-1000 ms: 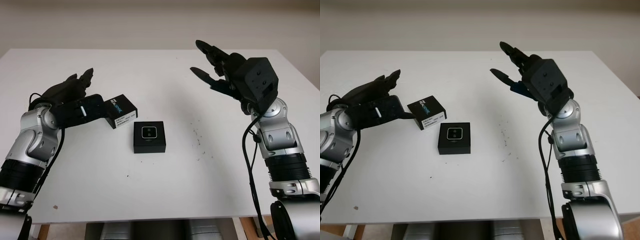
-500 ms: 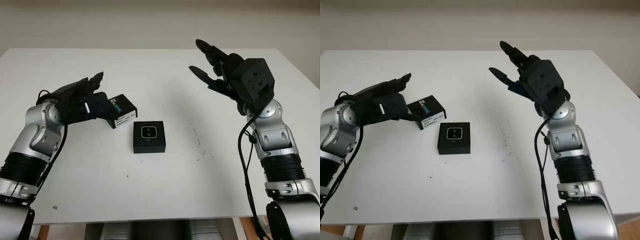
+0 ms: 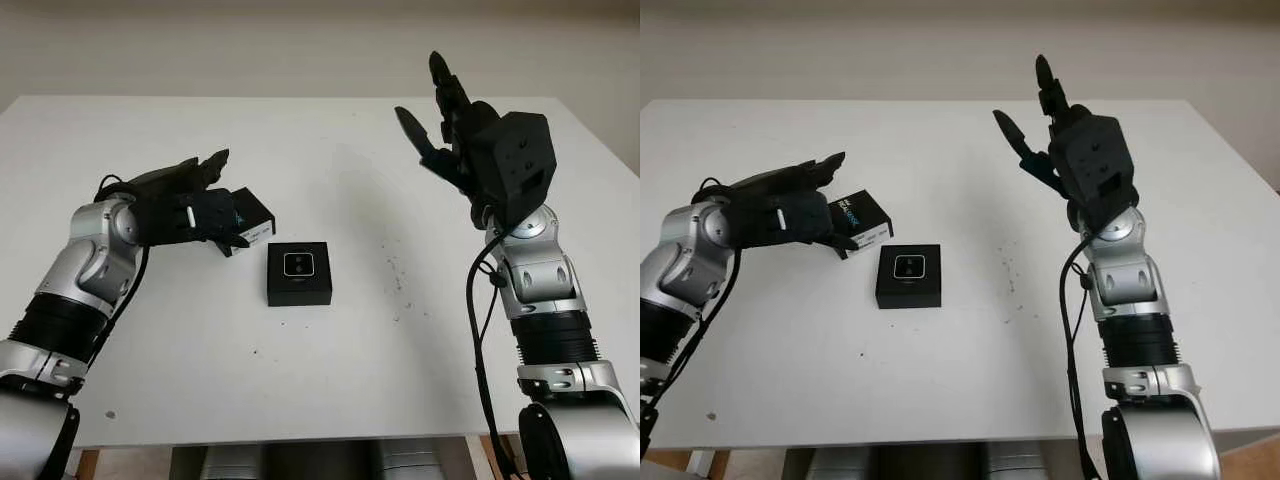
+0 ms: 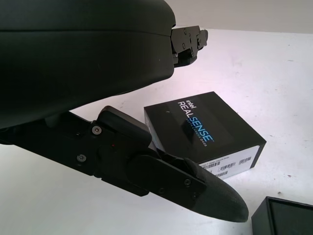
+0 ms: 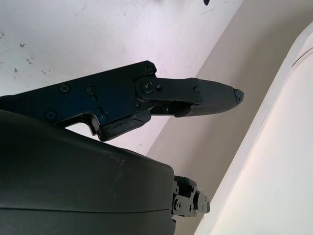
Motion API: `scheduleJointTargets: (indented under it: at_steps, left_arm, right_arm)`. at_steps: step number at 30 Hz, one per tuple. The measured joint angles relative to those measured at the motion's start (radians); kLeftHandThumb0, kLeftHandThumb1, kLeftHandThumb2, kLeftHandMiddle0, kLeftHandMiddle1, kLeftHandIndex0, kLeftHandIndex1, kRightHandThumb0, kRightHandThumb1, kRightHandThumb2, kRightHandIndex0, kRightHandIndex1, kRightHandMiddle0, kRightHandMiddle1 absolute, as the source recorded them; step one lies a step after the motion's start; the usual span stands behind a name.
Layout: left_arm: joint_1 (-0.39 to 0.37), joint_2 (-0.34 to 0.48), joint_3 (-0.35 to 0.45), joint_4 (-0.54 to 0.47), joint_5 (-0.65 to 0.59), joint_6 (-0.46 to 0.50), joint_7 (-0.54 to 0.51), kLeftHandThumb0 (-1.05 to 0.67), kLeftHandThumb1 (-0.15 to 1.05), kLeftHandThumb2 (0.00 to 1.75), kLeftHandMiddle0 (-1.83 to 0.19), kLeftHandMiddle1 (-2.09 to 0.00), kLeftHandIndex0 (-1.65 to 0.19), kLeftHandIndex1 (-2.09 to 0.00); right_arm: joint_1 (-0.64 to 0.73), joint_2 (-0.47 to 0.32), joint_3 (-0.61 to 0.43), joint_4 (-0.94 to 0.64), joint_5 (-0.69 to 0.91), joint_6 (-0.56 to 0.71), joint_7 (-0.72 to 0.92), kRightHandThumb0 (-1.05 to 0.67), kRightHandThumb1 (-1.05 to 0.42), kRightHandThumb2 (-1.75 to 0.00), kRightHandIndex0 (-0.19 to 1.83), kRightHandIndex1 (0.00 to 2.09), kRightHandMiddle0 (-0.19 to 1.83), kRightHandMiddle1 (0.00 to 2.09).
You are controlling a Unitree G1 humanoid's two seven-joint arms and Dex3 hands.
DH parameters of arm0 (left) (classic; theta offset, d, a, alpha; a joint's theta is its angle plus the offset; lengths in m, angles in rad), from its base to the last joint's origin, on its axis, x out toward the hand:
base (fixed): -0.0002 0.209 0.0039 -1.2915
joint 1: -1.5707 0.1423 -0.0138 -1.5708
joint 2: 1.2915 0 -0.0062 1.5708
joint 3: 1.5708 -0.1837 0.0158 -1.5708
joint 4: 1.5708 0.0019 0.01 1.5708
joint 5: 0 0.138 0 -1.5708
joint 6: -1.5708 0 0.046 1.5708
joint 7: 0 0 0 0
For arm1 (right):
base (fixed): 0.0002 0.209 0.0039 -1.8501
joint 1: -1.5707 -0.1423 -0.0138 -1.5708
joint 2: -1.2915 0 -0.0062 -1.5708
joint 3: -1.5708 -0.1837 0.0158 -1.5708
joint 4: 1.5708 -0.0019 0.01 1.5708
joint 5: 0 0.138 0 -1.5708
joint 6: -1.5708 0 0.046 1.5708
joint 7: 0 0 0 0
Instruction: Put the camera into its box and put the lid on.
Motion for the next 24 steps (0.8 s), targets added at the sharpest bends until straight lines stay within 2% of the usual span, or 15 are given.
scheduleJointTargets:
  at_steps: [5, 12, 17, 24]
  left_arm:
    - [-0.001, -0.027, -0.036, 0.026, 0.066, 0.023, 0.041, -0.84, 0.96, 0.05, 0.19, -0.03, 0.19, 0.0]
    - [-0.011, -0.062, -0.062, 0.097, 0.122, 0.032, 0.153, -0.83, 0.96, 0.05, 0.15, -0.06, 0.19, -0.02]
    - [-0.034, -0.077, -0.071, 0.165, 0.125, 0.026, 0.171, -0.89, 0.99, 0.06, 0.14, -0.06, 0.19, 0.0]
    - [-0.062, -0.102, -0.072, 0.215, 0.106, 0.029, 0.171, -0.89, 0.98, 0.05, 0.13, -0.06, 0.19, -0.02]
  right_arm:
    - [0.006, 0.001, 0.002, 0.001, 0.001, 0.002, 0.002, -0.82, -1.05, -0.44, -0.19, 0.0, -0.18, 0.03]
    - [0.026, 0.001, 0.006, 0.001, -0.005, -0.006, 0.012, -0.79, -1.05, -0.45, -0.19, 0.0, -0.17, 0.05]
    - [0.04, 0.001, 0.013, 0.0, -0.024, -0.007, 0.01, -0.78, -1.05, -0.45, -0.19, 0.01, -0.15, 0.05]
    - [0.041, 0.001, 0.016, -0.006, -0.026, 0.003, 0.01, -0.79, -1.05, -0.41, -0.19, 0.0, -0.16, 0.05]
